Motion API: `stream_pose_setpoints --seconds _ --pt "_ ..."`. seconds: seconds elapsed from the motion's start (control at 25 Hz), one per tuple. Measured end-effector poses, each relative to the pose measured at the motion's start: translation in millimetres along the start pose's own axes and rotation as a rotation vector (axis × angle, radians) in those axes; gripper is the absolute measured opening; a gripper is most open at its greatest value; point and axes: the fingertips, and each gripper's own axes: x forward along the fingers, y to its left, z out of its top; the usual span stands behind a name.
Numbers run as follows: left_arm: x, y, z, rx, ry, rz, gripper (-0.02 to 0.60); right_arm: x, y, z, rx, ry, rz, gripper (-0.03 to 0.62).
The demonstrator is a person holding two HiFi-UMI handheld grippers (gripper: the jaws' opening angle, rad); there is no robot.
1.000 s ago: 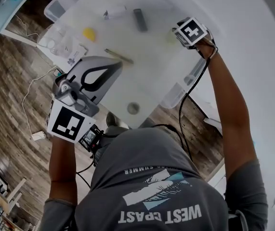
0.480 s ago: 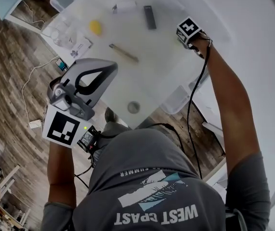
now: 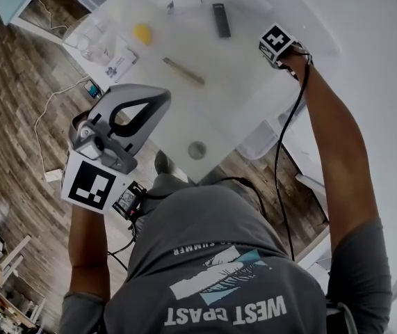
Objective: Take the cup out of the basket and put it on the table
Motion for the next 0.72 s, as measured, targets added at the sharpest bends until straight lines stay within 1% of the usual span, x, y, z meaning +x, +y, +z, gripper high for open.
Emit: stream_pose_setpoints --seconds 0.12,0.24,0.44,0.72 --pt "-6.1 -3.2 -0.2 0.003 -0.010 -0.007 0.008 -28.3 -0.4 14.5 -0.004 -0.080 -0.050 0.029" --pt "-13.3 -6.2 2.0 0.012 -0.027 -0.019 0.008 -63.0 10.1 29.4 -0.017 -0.169 -0.096 0.029" --pt "-29.0 -10.7 7.5 0.039 -0.055 -0.042 0.008 -128.0 43.3 50.8 -0.052 -0.315 -0.165 0.029" --pt "-51.5 -18.1 10.7 0.064 -0.090 -0.072 0.008 -207.5 96.5 66.2 -0.085 -0.464 -0.237 0.029"
